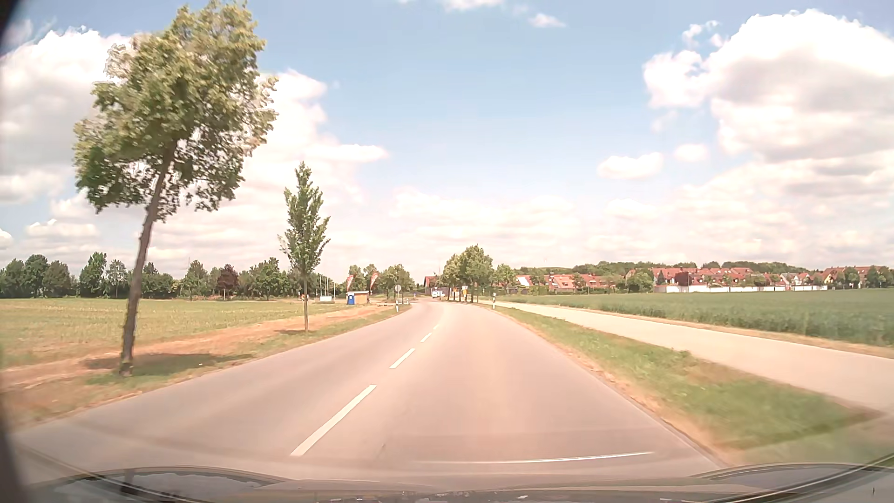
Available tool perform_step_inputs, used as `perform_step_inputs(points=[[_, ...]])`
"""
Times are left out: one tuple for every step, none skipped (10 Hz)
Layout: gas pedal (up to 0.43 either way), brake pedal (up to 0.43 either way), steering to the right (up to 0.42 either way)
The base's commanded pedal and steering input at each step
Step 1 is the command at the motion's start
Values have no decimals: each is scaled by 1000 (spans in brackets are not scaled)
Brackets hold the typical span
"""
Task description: Follow the waypoints while adhering to traffic rules and regulations
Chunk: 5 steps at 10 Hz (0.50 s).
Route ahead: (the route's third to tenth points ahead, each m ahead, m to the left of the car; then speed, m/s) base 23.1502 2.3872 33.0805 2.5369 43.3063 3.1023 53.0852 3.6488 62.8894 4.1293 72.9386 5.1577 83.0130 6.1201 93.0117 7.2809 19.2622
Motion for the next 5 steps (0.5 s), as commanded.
perform_step_inputs(points=[[110,12,-11],[110,12,-11],[110,12,-9],[110,12,-7],[110,12,-7]])
